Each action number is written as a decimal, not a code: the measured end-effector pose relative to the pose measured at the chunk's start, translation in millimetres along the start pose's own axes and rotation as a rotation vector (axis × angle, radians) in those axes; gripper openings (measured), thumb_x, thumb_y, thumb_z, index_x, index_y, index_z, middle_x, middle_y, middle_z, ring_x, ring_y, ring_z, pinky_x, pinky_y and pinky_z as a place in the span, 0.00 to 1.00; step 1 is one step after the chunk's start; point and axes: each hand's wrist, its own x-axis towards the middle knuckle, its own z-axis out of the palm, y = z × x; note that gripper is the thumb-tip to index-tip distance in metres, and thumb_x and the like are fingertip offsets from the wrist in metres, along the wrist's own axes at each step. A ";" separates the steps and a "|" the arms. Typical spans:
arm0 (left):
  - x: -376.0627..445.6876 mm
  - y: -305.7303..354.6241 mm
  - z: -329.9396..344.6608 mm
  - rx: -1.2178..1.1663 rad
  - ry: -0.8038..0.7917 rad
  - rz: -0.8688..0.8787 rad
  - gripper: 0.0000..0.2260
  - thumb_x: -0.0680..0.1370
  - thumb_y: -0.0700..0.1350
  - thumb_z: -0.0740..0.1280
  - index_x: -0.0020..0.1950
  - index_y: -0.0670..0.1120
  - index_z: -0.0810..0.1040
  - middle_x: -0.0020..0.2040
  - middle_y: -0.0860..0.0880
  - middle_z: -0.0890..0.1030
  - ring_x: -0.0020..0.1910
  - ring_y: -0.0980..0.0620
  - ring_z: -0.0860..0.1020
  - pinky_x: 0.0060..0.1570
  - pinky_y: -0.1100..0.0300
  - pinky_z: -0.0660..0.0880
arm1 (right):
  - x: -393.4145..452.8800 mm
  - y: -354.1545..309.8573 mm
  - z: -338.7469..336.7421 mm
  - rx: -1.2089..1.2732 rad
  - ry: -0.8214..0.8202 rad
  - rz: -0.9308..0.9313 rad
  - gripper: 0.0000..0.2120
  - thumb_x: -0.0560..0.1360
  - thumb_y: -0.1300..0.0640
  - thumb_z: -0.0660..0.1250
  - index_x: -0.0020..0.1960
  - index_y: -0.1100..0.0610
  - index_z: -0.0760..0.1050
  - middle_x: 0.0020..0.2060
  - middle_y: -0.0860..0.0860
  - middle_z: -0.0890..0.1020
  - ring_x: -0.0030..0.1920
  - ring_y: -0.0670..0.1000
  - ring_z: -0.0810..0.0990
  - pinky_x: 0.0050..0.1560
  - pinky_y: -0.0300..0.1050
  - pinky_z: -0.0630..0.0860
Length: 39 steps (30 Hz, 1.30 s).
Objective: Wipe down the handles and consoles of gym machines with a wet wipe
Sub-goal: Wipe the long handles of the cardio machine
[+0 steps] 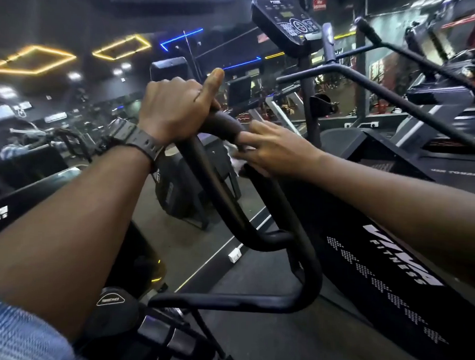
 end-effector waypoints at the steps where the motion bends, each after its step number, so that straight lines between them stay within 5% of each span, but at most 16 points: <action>1: -0.5 0.2 -0.5 0.000 0.007 0.008 0.36 0.80 0.67 0.38 0.52 0.58 0.86 0.49 0.40 0.84 0.51 0.35 0.79 0.55 0.47 0.70 | -22.7 -5.4 -1.4 0.064 -0.028 0.048 0.13 0.81 0.57 0.62 0.63 0.55 0.78 0.52 0.53 0.78 0.50 0.56 0.72 0.52 0.50 0.74; 7: -1.7 -1.2 5.2 0.033 0.055 0.033 0.38 0.80 0.67 0.38 0.53 0.54 0.87 0.42 0.40 0.82 0.47 0.36 0.79 0.49 0.48 0.68 | -125.8 -101.2 3.0 0.486 0.096 0.615 0.14 0.76 0.63 0.69 0.62 0.56 0.81 0.49 0.53 0.80 0.45 0.56 0.78 0.48 0.49 0.78; 14: -2.9 -0.1 6.0 0.063 0.050 0.035 0.38 0.79 0.69 0.38 0.56 0.54 0.86 0.46 0.36 0.83 0.47 0.33 0.79 0.51 0.44 0.72 | -37.4 -62.6 11.6 0.653 0.369 0.963 0.16 0.72 0.69 0.68 0.55 0.56 0.85 0.49 0.53 0.84 0.50 0.52 0.82 0.54 0.44 0.77; 18: -18.0 4.1 12.1 0.104 0.113 0.075 0.33 0.83 0.64 0.44 0.53 0.49 0.85 0.41 0.40 0.83 0.41 0.36 0.79 0.45 0.47 0.72 | -54.5 -79.4 7.4 0.633 0.358 0.974 0.18 0.70 0.72 0.66 0.55 0.58 0.84 0.53 0.53 0.85 0.54 0.48 0.82 0.61 0.34 0.74; 22: -45.5 17.9 26.0 -0.088 0.127 0.116 0.24 0.84 0.57 0.52 0.54 0.48 0.85 0.59 0.48 0.84 0.65 0.46 0.77 0.70 0.46 0.62 | -147.8 -145.0 1.2 0.623 0.209 1.038 0.18 0.70 0.74 0.69 0.54 0.57 0.85 0.54 0.53 0.84 0.54 0.51 0.83 0.60 0.33 0.74; 24: -63.2 26.4 37.3 -0.096 0.111 0.131 0.21 0.83 0.55 0.55 0.55 0.46 0.85 0.61 0.48 0.84 0.70 0.46 0.74 0.74 0.43 0.58 | -162.5 -160.5 -2.0 0.640 0.193 1.092 0.15 0.71 0.72 0.71 0.53 0.58 0.85 0.53 0.53 0.84 0.55 0.50 0.83 0.60 0.34 0.75; 29: -118.9 65.1 64.2 -0.082 0.049 0.220 0.15 0.82 0.50 0.62 0.46 0.45 0.85 0.48 0.46 0.86 0.57 0.43 0.79 0.70 0.44 0.65 | -98.1 -131.9 -0.9 0.673 0.340 1.111 0.08 0.72 0.61 0.74 0.50 0.61 0.85 0.53 0.54 0.84 0.56 0.47 0.82 0.60 0.37 0.75; 32: -154.8 83.7 79.8 -0.020 -0.051 0.292 0.17 0.80 0.51 0.61 0.40 0.47 0.84 0.39 0.48 0.85 0.46 0.44 0.81 0.69 0.46 0.64 | -111.0 -142.3 3.0 0.642 0.316 1.053 0.07 0.74 0.64 0.73 0.52 0.61 0.85 0.55 0.54 0.84 0.56 0.49 0.82 0.59 0.38 0.77; 39: -186.2 94.1 89.4 -0.010 -0.126 0.401 0.12 0.77 0.50 0.64 0.48 0.46 0.85 0.47 0.49 0.85 0.52 0.46 0.81 0.72 0.50 0.63 | -135.8 -156.6 8.3 0.740 0.357 1.296 0.12 0.78 0.63 0.68 0.61 0.57 0.80 0.55 0.49 0.84 0.55 0.45 0.82 0.56 0.44 0.79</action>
